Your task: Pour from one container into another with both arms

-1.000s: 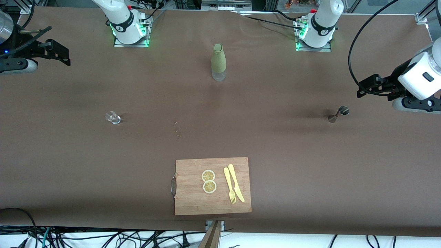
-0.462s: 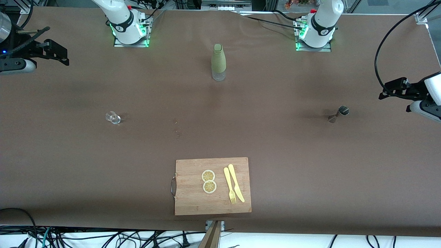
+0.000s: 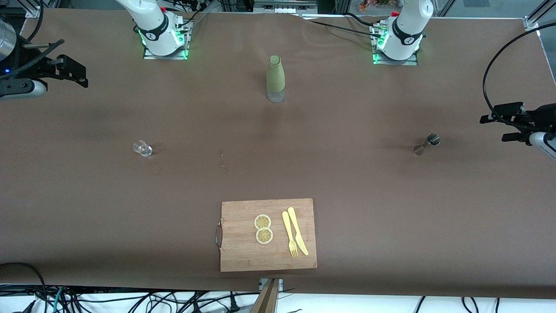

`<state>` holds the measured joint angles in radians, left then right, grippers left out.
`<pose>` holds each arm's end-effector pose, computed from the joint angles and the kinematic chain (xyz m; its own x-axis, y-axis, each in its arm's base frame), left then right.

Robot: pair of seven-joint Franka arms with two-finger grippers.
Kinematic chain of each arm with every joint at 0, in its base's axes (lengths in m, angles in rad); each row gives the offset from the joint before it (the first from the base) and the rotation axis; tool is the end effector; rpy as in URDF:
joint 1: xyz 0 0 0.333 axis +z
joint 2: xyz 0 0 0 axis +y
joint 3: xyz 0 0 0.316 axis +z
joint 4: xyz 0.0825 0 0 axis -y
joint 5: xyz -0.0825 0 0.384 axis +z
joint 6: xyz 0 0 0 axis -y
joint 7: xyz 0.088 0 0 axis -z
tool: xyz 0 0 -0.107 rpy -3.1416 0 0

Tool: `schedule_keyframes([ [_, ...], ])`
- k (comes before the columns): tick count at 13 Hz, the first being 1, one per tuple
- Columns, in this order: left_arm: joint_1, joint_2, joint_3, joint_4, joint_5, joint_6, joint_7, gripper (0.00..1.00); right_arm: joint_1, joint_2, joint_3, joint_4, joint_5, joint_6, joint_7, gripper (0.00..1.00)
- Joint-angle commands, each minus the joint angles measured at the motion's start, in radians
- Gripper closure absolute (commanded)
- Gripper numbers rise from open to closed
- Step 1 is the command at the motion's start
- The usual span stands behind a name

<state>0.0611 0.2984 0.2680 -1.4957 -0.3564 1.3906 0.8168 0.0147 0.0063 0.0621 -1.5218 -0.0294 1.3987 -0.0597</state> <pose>0.5903 0.1372 0.4830 0.8793 -0.4722 -0.0628 -0.3953 -0.7968 0.4569 0.5368 0.0376 0.6299 0.9828 0.1305 -0.1305 0.1343 -0.9907 0.0212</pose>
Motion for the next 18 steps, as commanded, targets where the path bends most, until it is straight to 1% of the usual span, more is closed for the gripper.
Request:
schedule_keyframes([
  [1, 0.0, 0.013, 0.055, -0.084, -0.073, -0.002, 0.241, 0.0, -0.006, -0.003, 0.001, -0.001, -0.003, 0.009, -0.022, 0.0],
  [2, 0.0, 0.031, 0.091, -0.087, -0.111, -0.002, 0.334, 0.0, -0.006, 0.0, 0.001, -0.003, 0.0, 0.008, -0.022, 0.0],
  [4, 0.032, 0.115, 0.14, -0.095, -0.226, -0.005, 0.57, 0.0, -0.006, 0.004, 0.002, -0.003, 0.003, 0.008, -0.031, 0.0],
  [6, 0.083, 0.146, 0.143, -0.15, -0.308, -0.005, 0.776, 0.0, -0.006, 0.004, 0.004, -0.003, 0.003, 0.009, -0.034, 0.0],
  [8, 0.121, 0.188, 0.143, -0.169, -0.372, -0.007, 0.948, 0.0, -0.006, 0.003, 0.004, -0.003, 0.005, 0.008, -0.034, 0.0],
  [9, 0.131, 0.226, 0.143, -0.169, -0.428, -0.021, 1.058, 0.0, -0.006, 0.003, 0.004, -0.003, 0.005, 0.008, -0.034, 0.0],
  [11, 0.166, 0.318, 0.143, -0.169, -0.53, -0.083, 1.203, 0.0, -0.006, 0.003, 0.004, -0.005, 0.005, 0.008, -0.034, 0.0],
  [13, 0.2, 0.392, 0.143, -0.169, -0.582, -0.117, 1.335, 0.0, -0.006, 0.003, 0.004, -0.005, 0.005, 0.008, -0.034, 0.0],
  [15, 0.227, 0.429, 0.143, -0.172, -0.59, -0.127, 1.467, 0.0, -0.006, 0.004, 0.004, -0.005, 0.005, 0.006, -0.034, 0.0],
  [18, 0.259, 0.464, 0.146, -0.172, -0.634, -0.154, 1.618, 0.0, -0.006, 0.003, 0.004, -0.005, 0.005, 0.005, -0.034, 0.0],
])
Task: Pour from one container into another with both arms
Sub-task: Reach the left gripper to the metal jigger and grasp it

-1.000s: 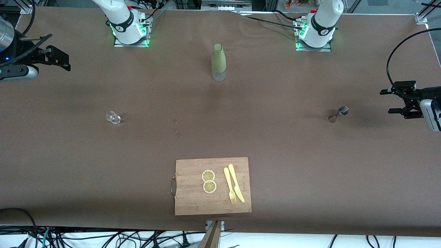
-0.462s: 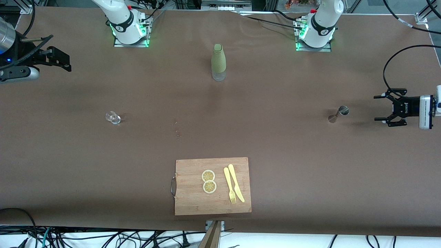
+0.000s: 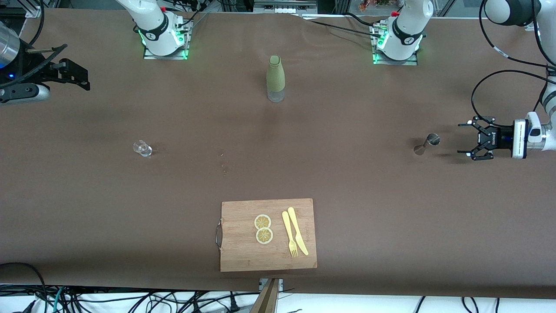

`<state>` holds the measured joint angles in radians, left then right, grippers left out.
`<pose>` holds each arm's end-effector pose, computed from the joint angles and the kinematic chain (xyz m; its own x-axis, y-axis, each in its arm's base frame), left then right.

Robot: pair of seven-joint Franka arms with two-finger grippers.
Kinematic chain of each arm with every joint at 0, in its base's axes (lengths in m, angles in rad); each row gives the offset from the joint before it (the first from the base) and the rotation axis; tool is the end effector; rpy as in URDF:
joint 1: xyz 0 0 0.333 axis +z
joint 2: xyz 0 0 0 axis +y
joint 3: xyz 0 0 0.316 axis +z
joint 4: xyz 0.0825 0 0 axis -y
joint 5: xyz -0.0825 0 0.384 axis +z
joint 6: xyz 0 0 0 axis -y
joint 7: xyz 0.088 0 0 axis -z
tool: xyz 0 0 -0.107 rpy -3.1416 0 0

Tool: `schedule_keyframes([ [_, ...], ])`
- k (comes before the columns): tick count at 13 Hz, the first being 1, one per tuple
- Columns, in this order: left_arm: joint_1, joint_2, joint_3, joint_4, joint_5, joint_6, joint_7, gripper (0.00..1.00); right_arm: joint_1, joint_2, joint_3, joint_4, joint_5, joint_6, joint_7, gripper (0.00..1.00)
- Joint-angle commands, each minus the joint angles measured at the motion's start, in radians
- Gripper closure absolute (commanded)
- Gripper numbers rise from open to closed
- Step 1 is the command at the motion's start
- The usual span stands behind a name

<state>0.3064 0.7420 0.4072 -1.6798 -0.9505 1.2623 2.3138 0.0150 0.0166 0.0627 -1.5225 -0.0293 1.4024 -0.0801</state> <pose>0.5076 0.2741 0.1884 0.3545 -0.3728 0.8575 -0.9304 -0.0491 0.3633 0.5402 0.0382 0.6243 0.9788 0.1517 -0.1380 0.1555 -0.9877 0.0173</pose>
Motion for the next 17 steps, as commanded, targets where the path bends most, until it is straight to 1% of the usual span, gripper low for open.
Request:
schedule_keyframes([
  [1, 0.014, 0.052, 0.008, 0.011, -0.077, -0.026, 0.189, 0.0, -0.006, -0.007, 0.003, -0.004, 0.005, 0.001, -0.013, 0.0],
  [5, 0.019, 0.186, 0.008, 0.012, -0.175, -0.063, 0.373, 0.0, -0.006, -0.006, 0.003, -0.004, 0.006, 0.007, -0.015, 0.0],
  [7, 0.019, 0.22, 0.008, 0.012, -0.191, -0.077, 0.412, 0.0, -0.006, 0.012, 0.003, -0.007, 0.011, 0.053, -0.082, 0.0],
  [8, 0.019, 0.229, 0.008, 0.011, -0.194, -0.084, 0.427, 0.0, -0.013, 0.029, 0.002, -0.011, 0.026, 0.082, -0.186, 0.0],
  [10, 0.011, 0.264, 0.008, 0.012, -0.215, -0.087, 0.495, 0.0, -0.047, 0.036, 0.0, -0.051, 0.092, 0.122, -0.349, 0.0],
  [12, 0.004, 0.304, 0.007, 0.018, -0.24, -0.103, 0.545, 0.0, -0.07, 0.039, 0.0, -0.085, 0.1, 0.161, -0.481, 0.0],
  [16, -0.018, 0.306, -0.002, 0.028, -0.24, -0.119, 0.553, 0.0, -0.161, 0.088, 0.0, -0.136, 0.144, 0.237, -0.884, 0.0],
  [17, -0.02, 0.306, -0.011, 0.028, -0.24, -0.12, 0.553, 0.0, -0.184, 0.112, -0.001, -0.137, 0.167, 0.245, -0.983, 0.0],
])
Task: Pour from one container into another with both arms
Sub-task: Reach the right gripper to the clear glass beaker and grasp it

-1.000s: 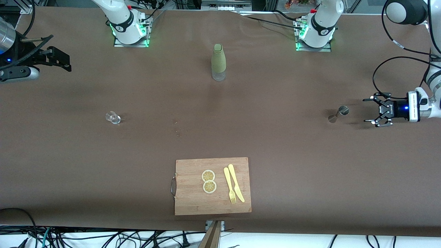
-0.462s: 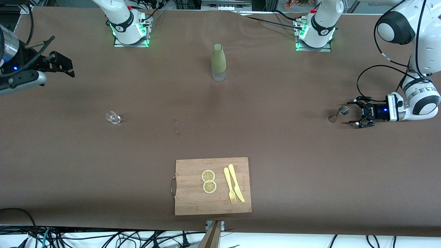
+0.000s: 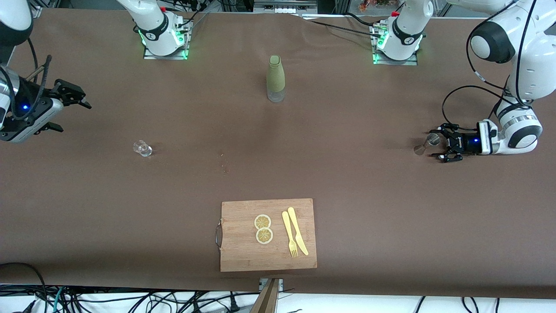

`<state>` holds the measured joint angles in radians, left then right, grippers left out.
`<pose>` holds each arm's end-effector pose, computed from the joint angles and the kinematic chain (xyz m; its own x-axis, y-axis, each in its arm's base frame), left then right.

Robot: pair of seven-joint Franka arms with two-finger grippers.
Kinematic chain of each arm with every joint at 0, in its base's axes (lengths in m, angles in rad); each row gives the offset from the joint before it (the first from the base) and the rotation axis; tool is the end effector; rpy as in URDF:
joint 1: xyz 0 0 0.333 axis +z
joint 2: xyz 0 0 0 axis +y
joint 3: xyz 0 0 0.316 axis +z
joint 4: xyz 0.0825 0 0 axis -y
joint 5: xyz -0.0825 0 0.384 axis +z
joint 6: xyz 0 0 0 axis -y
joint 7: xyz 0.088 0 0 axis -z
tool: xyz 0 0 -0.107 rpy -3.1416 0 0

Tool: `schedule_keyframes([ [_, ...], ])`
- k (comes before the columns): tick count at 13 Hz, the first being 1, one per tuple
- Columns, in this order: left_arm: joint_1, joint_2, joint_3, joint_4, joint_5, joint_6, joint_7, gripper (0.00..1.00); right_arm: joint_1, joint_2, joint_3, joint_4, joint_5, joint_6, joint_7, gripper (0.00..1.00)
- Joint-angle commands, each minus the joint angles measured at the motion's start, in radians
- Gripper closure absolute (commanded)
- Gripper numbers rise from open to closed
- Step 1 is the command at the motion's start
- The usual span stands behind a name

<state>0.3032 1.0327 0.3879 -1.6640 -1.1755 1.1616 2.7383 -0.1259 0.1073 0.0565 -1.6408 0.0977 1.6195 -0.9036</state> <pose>0.4808 0.2316 0.0488 0.1192 -0.0961 0.9882 -0.9928 0.0016 0.1199 0.5812 -0.0318 0.5351 0.6799 0.7333 0.0007 0.7235 -0.6706 -0.1639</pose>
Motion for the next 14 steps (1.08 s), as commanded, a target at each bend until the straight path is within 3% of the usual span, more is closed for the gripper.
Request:
schedule_keyframes([
  [1, -0.016, 0.015, 0.0, 0.013, -0.015, -0.02, 0.129, 0.0, -0.067, 0.05, -0.007, -0.019, 0.089, 0.027, -0.275, 0.0],
  [4, -0.029, 0.015, -0.003, 0.013, -0.029, -0.022, 0.129, 0.0, -0.135, 0.185, -0.078, -0.021, 0.288, 0.008, -0.631, 0.0],
  [8, -0.032, 0.015, -0.014, 0.013, -0.029, -0.028, 0.129, 0.01, -0.241, 0.379, -0.096, -0.019, 0.512, -0.013, -1.096, 0.0],
  [11, -0.032, 0.015, -0.014, 0.015, -0.03, -0.033, 0.129, 0.19, -0.279, 0.507, -0.109, -0.013, 0.628, -0.072, -1.295, 0.0],
  [14, -0.032, 0.015, -0.014, 0.017, -0.029, -0.039, 0.13, 0.28, -0.305, 0.618, -0.109, -0.016, 0.683, -0.076, -1.44, 0.01],
])
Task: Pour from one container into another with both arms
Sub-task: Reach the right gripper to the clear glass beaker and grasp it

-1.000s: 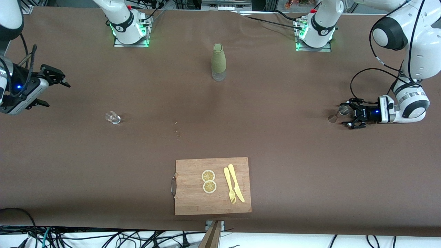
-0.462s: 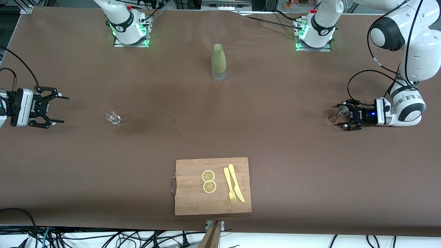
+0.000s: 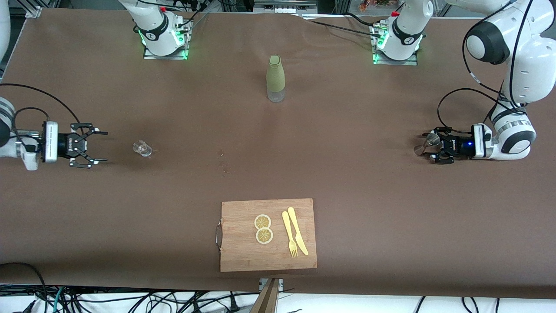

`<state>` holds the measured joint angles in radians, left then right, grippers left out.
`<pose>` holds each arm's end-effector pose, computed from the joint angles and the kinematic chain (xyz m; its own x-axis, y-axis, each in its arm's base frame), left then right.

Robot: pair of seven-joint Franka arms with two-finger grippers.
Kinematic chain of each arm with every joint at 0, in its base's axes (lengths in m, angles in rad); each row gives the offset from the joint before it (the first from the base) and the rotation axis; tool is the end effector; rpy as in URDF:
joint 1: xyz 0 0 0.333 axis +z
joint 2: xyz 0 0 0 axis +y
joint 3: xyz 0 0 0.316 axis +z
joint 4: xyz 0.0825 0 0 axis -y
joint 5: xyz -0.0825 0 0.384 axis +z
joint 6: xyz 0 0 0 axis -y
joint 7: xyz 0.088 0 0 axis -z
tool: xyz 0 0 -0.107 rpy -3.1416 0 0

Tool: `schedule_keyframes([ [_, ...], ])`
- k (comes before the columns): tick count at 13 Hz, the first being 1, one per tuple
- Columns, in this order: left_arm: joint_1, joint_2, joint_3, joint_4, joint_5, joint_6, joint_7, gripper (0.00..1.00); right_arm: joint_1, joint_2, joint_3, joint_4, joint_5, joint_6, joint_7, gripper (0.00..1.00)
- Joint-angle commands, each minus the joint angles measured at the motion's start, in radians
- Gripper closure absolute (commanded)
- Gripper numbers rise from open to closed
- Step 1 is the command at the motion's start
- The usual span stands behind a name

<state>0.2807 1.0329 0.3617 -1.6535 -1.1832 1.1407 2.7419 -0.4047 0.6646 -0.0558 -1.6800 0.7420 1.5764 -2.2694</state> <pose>0.4944 0.2071 0.0517 0.0951 -0.0615 0.9936 -0.9942 0.0446 0.0979 0.5706 -0.1998 0.2015 0.1671 0.5796 0.7976 0.9703 0.0471 -0.2374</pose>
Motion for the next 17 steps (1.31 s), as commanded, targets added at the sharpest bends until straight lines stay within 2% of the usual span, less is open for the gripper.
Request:
schedule_keyframes([
  [1, -0.009, 0.015, 0.013, 0.006, -0.021, -0.024, 0.127, 0.36, -0.032, 0.085, 0.004, 0.022, 0.042, -0.035, -0.106, 0.01],
  [2, -0.009, 0.015, 0.013, 0.006, -0.022, -0.026, 0.127, 0.43, -0.042, 0.105, 0.004, 0.02, 0.043, -0.036, -0.152, 0.01],
  [3, -0.009, 0.015, 0.013, 0.006, -0.022, -0.027, 0.127, 0.55, -0.052, 0.14, 0.004, 0.023, 0.045, -0.041, -0.189, 0.01],
  [4, -0.008, 0.015, 0.014, 0.006, -0.022, -0.027, 0.127, 0.73, -0.061, 0.17, 0.004, 0.023, 0.06, -0.052, -0.232, 0.01],
  [5, -0.008, 0.016, 0.014, 0.006, -0.022, -0.027, 0.13, 0.95, -0.062, 0.181, 0.004, 0.019, 0.082, -0.055, -0.275, 0.01],
  [6, -0.009, 0.018, 0.014, 0.006, -0.027, -0.027, 0.143, 1.0, -0.06, 0.188, 0.004, 0.019, 0.083, -0.061, -0.288, 0.01],
  [10, -0.02, 0.029, 0.011, 0.008, -0.042, -0.026, 0.156, 1.0, -0.055, 0.243, 0.005, 0.017, 0.155, -0.062, -0.295, 0.02],
  [12, -0.035, 0.029, -0.019, 0.014, -0.071, -0.026, 0.154, 1.0, -0.036, 0.251, 0.007, 0.016, 0.183, -0.062, -0.311, 0.02],
  [14, -0.072, 0.029, -0.059, 0.036, -0.125, -0.024, 0.153, 1.0, -0.017, 0.253, 0.01, 0.014, 0.207, -0.062, -0.32, 0.02],
  [17, -0.168, 0.024, -0.067, 0.066, -0.212, 0.005, 0.052, 1.0, -0.011, 0.253, 0.014, 0.016, 0.214, -0.067, -0.326, 0.02],
])
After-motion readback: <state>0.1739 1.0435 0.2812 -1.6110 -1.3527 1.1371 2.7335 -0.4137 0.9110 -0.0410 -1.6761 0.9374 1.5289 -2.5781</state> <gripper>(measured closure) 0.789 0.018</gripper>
